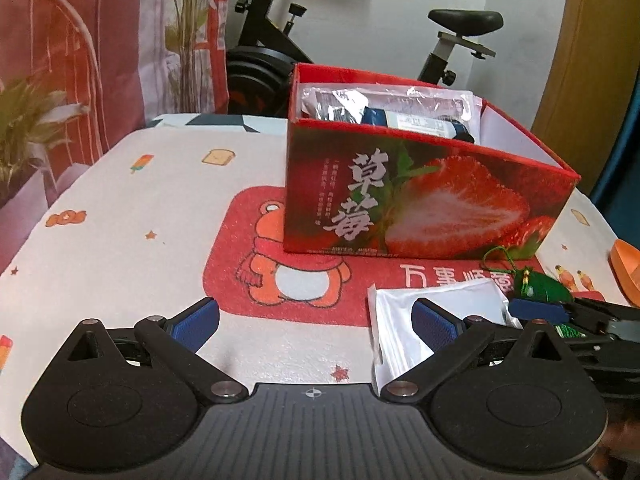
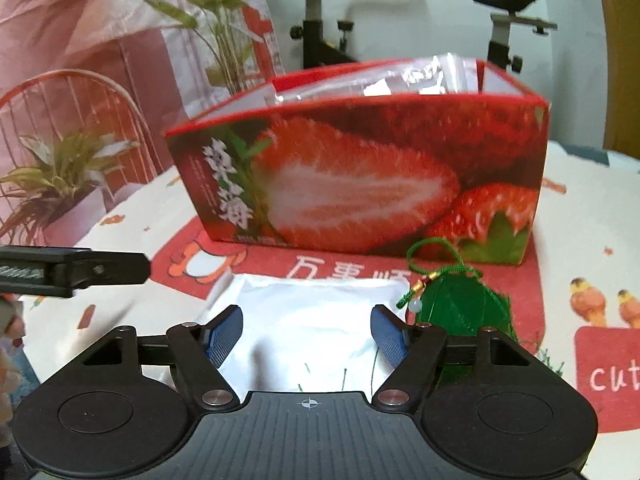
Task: Organize soft objects
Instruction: 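Move both open tools down onto the white packet beside the box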
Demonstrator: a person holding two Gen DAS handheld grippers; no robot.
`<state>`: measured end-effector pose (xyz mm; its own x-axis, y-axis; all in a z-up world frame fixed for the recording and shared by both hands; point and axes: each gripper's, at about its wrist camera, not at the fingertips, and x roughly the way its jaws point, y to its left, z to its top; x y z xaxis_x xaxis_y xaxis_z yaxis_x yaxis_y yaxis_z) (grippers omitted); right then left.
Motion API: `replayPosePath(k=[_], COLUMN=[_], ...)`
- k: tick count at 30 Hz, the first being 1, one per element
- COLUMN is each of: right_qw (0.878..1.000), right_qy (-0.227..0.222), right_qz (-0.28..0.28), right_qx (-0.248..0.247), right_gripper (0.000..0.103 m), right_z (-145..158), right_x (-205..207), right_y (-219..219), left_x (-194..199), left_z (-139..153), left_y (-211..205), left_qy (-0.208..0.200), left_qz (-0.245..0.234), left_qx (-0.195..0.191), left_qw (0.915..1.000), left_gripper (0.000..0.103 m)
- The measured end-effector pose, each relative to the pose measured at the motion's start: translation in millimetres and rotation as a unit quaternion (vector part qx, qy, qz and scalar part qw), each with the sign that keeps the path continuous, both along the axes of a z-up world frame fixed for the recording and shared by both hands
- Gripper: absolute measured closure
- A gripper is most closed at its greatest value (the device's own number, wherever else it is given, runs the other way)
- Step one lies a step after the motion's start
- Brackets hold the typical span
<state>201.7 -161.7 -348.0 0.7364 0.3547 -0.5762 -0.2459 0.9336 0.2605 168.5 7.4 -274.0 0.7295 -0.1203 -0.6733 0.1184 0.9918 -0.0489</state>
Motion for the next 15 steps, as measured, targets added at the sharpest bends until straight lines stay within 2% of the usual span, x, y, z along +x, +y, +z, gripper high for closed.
replayPosePath(k=[11, 12, 15], right_qw=[0.998, 0.998, 0.999], right_qy=[0.030, 0.027, 0.020], right_qz=[-0.048, -0.048, -0.043], right_qx=[-0.002, 0.003, -0.006], right_gripper=[0.036, 0.035, 0.037], right_z=[-19, -20, -22], right_x=[9, 8, 6], right_y=[-20, -22, -20], left_x=[5, 5, 6], left_z=[-17, -19, -24], left_y=[-2, -3, -8], left_qy=[0.018, 0.019, 0.027], left_qz=[-0.008, -0.013, -0.036], left_qx=[-0.025, -0.028, -0.035], left_qw=[0.9995, 0.9993, 0.9984], left_gripper=[0.001, 0.004, 0.028])
